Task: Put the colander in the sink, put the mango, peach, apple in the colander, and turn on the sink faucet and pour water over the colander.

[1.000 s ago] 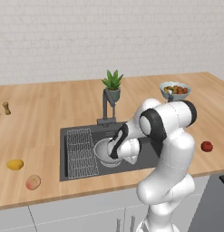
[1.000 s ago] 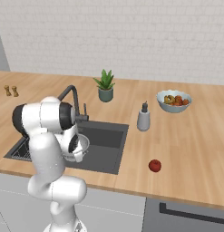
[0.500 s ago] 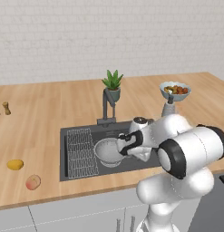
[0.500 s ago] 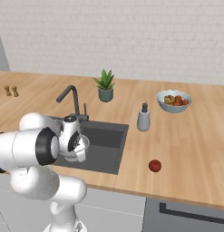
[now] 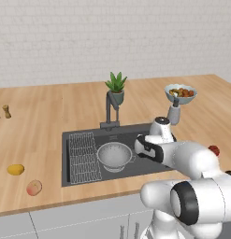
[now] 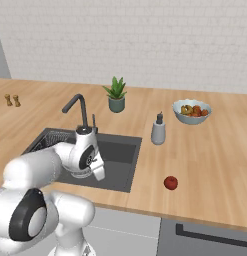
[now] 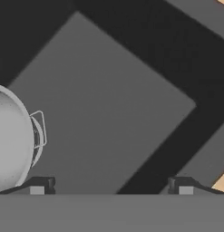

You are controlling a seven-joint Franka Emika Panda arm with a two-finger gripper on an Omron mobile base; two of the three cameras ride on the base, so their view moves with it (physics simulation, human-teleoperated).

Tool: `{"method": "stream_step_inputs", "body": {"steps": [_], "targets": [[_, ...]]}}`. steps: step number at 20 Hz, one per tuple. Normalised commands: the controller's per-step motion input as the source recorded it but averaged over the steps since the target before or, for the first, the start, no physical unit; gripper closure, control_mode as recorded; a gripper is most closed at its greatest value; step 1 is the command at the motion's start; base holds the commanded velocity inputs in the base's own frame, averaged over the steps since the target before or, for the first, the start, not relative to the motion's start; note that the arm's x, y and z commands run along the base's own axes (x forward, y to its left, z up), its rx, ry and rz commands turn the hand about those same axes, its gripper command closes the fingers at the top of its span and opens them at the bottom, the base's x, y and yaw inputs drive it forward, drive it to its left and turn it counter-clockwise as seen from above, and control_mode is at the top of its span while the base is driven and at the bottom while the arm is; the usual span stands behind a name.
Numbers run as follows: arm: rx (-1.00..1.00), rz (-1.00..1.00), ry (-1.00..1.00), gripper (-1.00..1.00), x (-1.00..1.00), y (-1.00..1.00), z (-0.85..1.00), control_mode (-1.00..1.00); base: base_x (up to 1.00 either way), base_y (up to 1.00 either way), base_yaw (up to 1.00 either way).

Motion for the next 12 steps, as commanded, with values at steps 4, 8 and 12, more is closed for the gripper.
{"method": "stream_step_inputs", "body": {"steps": [4, 8, 12], "targets": [[-0.09, 0.0, 0.0, -1.0, -0.08, -0.2, 0.44, -1.0, 0.0, 0.0, 0.0], [-0.09, 0.0, 0.03, -1.0, -0.12, -0.17, 0.53, -1.0, 0.0, 0.0, 0.0], [-0.01, 0.0, 0.06, -1.0, -0.2, -0.46, 0.5, -1.0, 0.0, 0.0, 0.0]]}}
